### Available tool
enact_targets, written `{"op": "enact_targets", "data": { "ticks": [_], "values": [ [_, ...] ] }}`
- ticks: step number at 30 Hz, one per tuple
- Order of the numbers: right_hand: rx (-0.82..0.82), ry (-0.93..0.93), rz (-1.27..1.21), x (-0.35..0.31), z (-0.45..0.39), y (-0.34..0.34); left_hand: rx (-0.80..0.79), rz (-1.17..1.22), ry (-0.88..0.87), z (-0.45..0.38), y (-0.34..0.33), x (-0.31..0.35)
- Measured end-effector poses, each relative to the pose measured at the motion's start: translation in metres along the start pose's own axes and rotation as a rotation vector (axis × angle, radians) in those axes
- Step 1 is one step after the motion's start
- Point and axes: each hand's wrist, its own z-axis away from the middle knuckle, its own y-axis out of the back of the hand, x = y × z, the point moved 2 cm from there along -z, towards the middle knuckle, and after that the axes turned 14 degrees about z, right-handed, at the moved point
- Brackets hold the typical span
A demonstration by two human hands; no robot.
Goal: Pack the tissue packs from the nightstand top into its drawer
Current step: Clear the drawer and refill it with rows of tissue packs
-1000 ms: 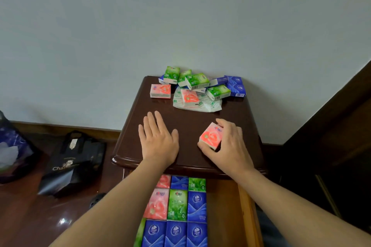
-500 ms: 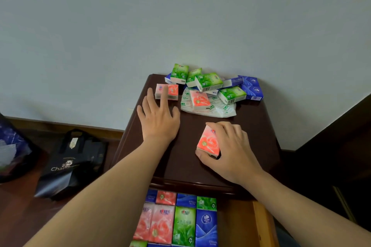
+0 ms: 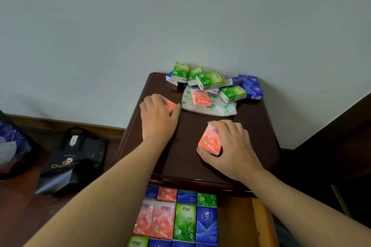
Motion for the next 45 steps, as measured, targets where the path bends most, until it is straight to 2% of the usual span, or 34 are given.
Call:
{"op": "enact_targets", "data": {
  "ticks": [4, 6, 11, 16, 19, 23, 25, 31, 38, 45],
  "values": [
    [-0.017, -0.012, -0.015, -0.003, -0.001, 0.002, 0.019, 0.346, 0.140, 0.046, 0.030, -0.002],
    [-0.038, -0.023, -0.062, -0.003, 0.002, 0.008, -0.002, 0.436, 0.142, 0.071, 0.046, 0.002],
    [-0.016, -0.204, -0.606, -0.015, 0.021, 0.030, 0.005, 0.576, 0.174, 0.126, 0.087, 0.023],
    [-0.058, -0.376, -0.934, -0.035, 0.088, 0.056, -0.064, 0.632, 0.307, 0.197, 0.106, 0.041],
    [-0.146, -0.591, -1.322, -0.044, 0.141, 0.051, -0.124, 0.709, 0.454, 0.241, 0.109, 0.049],
    [-0.202, -0.842, -1.548, -0.043, 0.203, 0.035, -0.196, 0.722, 0.487, 0.287, 0.107, 0.050],
    [-0.223, -0.906, -1.531, -0.040, 0.225, 0.025, -0.223, 0.692, 0.458, 0.299, 0.108, 0.049],
    [-0.230, -1.005, -1.264, -0.038, 0.245, 0.016, -0.298, 0.622, 0.403, 0.310, 0.108, 0.048],
    [-0.292, -1.044, -0.977, -0.027, 0.226, -0.011, -0.317, 0.644, 0.333, 0.313, 0.105, 0.044],
    [-0.298, -1.005, -0.593, -0.026, 0.192, -0.026, -0.315, 0.744, 0.390, 0.313, 0.105, 0.043]
  ]
}}
